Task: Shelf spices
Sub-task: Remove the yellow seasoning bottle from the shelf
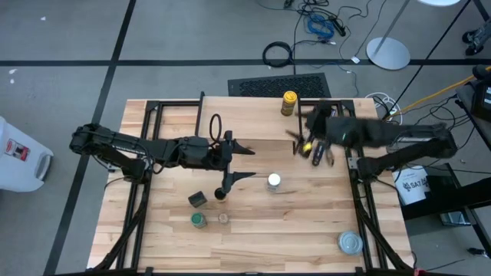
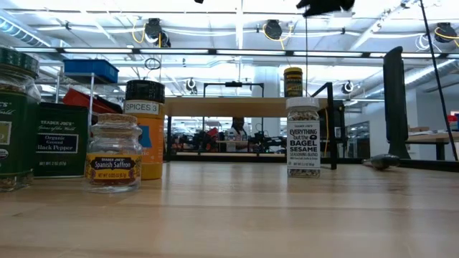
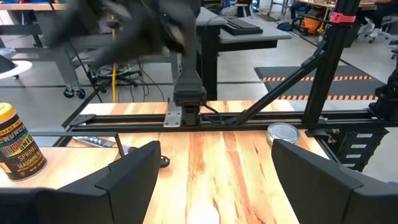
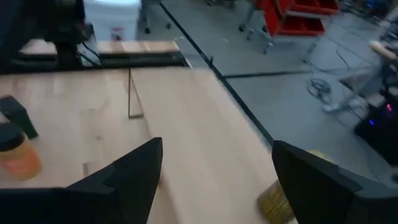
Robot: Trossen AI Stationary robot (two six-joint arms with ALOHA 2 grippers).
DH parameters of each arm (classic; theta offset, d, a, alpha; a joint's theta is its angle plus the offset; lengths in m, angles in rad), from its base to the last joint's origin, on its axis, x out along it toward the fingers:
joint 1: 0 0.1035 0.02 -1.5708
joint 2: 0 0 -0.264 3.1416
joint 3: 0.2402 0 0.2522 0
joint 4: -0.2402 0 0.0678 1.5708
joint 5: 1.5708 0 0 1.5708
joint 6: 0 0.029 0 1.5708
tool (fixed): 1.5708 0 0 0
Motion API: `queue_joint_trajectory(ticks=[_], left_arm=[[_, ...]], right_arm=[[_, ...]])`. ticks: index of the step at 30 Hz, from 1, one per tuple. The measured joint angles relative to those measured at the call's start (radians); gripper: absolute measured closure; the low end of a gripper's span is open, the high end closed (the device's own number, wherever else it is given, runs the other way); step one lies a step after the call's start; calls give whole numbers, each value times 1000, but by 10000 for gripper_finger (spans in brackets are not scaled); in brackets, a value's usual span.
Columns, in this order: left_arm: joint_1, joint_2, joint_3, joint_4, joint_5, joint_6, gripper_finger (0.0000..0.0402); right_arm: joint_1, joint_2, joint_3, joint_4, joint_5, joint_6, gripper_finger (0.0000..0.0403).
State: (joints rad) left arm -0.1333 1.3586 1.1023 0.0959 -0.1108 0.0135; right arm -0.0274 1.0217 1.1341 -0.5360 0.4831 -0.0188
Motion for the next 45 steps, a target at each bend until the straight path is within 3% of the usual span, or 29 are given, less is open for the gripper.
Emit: queue_joint_trajectory(ticks=[5, 13, 25, 45], left_arm=[[0, 0, 0, 0, 0, 3, 84], [0, 0, 0, -5, 0, 20, 84], [0, 0, 0, -9, 0, 22, 84], [14, 0, 0, 0, -1, 105, 84]], right_arm=[[-262, 27, 165, -77, -343, -144, 109], [-557, 146, 224, -193, -608, -283, 65], [-721, 302, 225, -184, -728, -349, 48], [-772, 367, 225, -202, -786, -387, 48]])
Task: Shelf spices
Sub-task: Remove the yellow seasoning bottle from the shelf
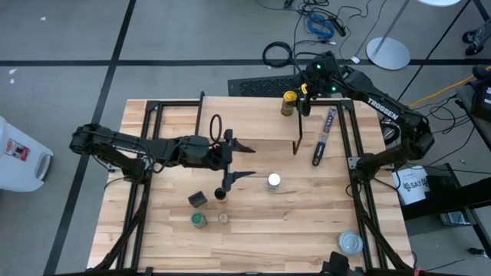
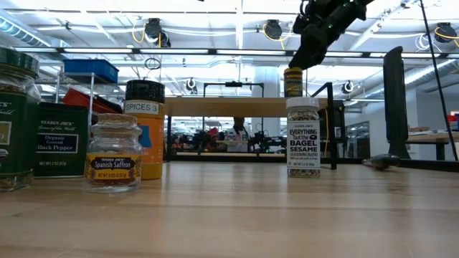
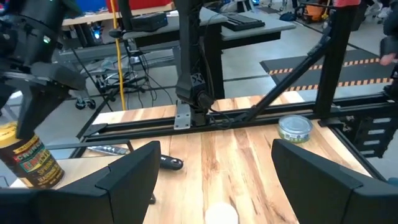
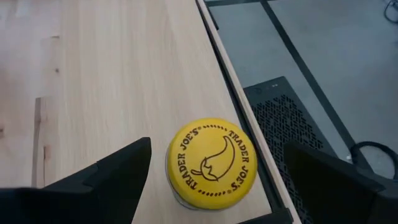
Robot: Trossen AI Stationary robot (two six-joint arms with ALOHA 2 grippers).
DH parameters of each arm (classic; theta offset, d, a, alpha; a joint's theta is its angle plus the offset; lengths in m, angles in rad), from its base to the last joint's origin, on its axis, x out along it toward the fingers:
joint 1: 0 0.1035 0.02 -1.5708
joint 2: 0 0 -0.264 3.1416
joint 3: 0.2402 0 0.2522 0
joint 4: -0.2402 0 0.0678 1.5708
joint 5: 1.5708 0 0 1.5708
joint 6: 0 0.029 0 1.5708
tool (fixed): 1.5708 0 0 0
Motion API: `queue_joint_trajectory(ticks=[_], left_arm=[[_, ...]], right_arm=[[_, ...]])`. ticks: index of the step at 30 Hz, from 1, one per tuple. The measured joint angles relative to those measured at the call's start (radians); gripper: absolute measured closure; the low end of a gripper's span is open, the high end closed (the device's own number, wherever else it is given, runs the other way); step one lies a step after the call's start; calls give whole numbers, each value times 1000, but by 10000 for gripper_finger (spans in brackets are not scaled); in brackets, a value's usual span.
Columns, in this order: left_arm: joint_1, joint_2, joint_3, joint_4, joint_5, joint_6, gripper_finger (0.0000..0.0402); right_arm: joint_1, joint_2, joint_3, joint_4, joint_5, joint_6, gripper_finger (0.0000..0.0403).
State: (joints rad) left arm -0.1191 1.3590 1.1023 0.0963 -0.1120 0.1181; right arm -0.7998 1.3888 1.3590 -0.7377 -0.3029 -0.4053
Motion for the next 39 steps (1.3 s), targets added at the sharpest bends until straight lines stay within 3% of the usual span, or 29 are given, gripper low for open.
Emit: queue_joint_trajectory(ticks=[16, 32, 39], left_arm=[[28, 0, 0, 2, -1, 2, 84], [28, 0, 0, 0, -1, 2, 84], [28, 0, 0, -1, -1, 2, 84]], right_arm=[[0, 51, 0, 10, -16, -3, 52], [0, 46, 1, -23, -14, 8, 172], [2, 46, 1, -23, -13, 17, 178]])
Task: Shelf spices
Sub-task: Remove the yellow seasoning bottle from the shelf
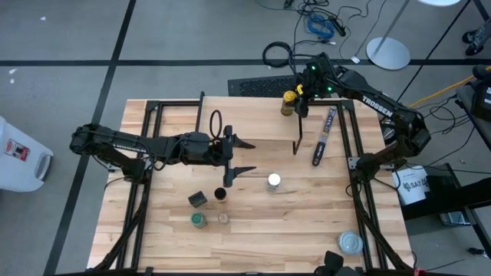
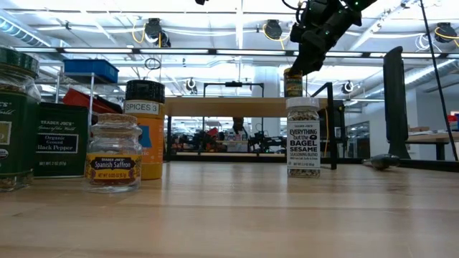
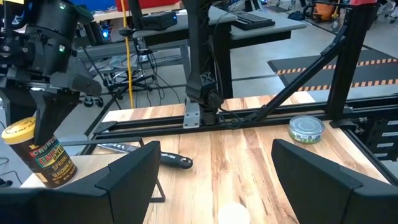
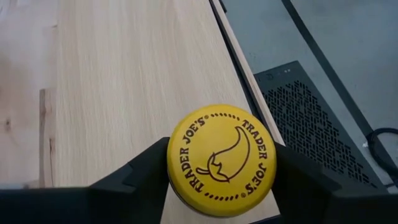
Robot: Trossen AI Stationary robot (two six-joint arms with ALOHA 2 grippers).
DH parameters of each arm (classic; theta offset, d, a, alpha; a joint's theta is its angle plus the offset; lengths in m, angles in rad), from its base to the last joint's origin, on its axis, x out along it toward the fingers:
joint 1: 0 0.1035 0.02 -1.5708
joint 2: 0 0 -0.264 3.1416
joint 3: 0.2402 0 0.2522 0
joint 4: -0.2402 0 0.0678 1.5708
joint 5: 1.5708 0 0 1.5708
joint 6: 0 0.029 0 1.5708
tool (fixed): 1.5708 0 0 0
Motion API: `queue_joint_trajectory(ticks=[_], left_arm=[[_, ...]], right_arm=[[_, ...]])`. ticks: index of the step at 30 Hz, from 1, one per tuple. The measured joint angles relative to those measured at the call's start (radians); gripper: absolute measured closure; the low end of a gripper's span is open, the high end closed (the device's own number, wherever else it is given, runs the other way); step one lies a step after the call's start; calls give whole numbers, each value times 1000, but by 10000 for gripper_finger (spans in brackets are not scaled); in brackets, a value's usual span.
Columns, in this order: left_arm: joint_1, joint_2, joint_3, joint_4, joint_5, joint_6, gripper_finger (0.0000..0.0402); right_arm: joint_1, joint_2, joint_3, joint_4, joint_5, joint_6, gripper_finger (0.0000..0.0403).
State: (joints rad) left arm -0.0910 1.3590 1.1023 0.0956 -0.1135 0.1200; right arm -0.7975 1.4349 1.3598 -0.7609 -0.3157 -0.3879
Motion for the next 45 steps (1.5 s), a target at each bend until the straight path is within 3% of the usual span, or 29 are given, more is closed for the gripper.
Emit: queue_joint_trajectory(ticks=[11, 22, 36, 45], left_arm=[[0, 0, 0, 0, 0, 0, 84], [0, 0, 0, 0, 0, 0, 84], [0, 0, 0, 0, -27, 1, 84], [0, -4, 0, -1, -30, 1, 84]], right_arm=[[8, -50, 0, -20, -25, 41, 178], [112, -208, 0, -133, -32, 188, 177], [395, -344, 0, -291, -32, 434, 177], [685, -344, -95, -315, 16, 632, 175]])
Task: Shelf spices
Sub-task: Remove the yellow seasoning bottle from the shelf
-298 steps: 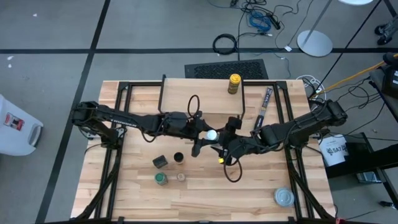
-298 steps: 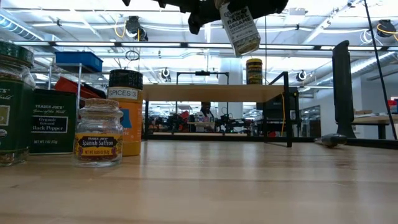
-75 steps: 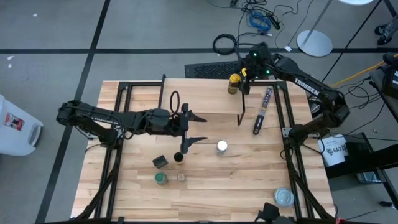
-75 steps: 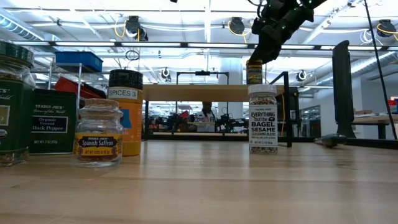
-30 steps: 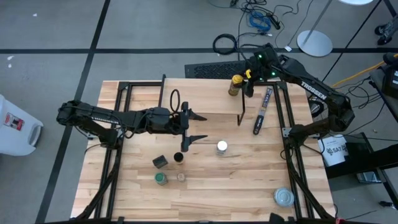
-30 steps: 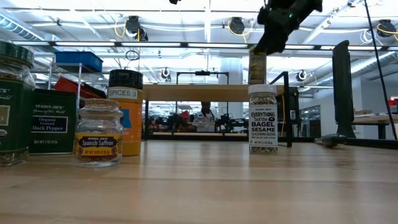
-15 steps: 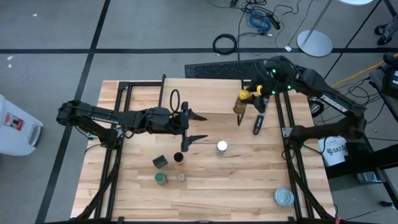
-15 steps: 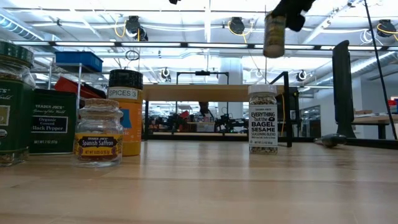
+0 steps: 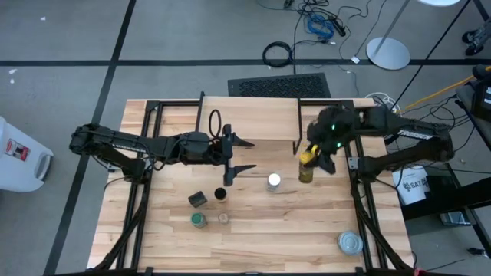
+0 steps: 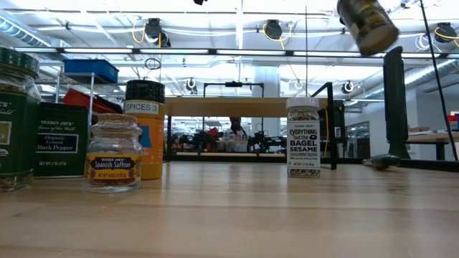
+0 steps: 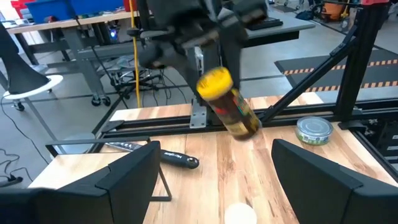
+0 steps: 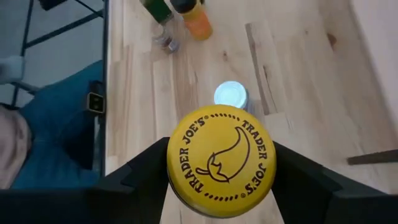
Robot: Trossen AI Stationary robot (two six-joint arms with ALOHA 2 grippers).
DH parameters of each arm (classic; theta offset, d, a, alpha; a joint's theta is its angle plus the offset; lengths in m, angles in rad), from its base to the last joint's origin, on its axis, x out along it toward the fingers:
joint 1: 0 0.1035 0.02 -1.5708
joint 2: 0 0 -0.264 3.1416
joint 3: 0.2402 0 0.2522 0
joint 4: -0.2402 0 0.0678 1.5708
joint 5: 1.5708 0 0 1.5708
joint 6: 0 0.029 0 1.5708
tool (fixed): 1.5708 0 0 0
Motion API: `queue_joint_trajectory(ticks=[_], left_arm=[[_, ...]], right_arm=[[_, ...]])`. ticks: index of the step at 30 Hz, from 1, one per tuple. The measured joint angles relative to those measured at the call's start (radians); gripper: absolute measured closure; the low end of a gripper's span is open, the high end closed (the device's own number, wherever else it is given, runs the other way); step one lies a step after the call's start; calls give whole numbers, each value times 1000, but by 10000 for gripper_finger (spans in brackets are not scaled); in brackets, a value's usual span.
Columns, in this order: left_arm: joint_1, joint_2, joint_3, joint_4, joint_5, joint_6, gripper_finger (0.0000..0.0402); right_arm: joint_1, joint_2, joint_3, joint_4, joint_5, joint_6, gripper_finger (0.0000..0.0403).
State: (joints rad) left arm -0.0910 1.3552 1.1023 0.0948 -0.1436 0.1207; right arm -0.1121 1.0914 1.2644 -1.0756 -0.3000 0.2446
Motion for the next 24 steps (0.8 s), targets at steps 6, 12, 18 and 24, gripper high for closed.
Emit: queue_joint_trajectory(ticks=[6, 12, 18, 24], left_arm=[[0, -1, 0, 0, -8, 0, 84], [0, -1, 0, 1, -22, 0, 84], [0, -1, 0, 1, -37, 0, 84], [1, -1, 0, 2, -49, 0, 84]], right_arm=[[179, 1, -149, 161, 175, 104, 174], [300, 1, -328, 341, 391, 184, 175], [378, 1, -485, 525, 534, 268, 175], [436, 6, -579, 621, 607, 342, 176]])
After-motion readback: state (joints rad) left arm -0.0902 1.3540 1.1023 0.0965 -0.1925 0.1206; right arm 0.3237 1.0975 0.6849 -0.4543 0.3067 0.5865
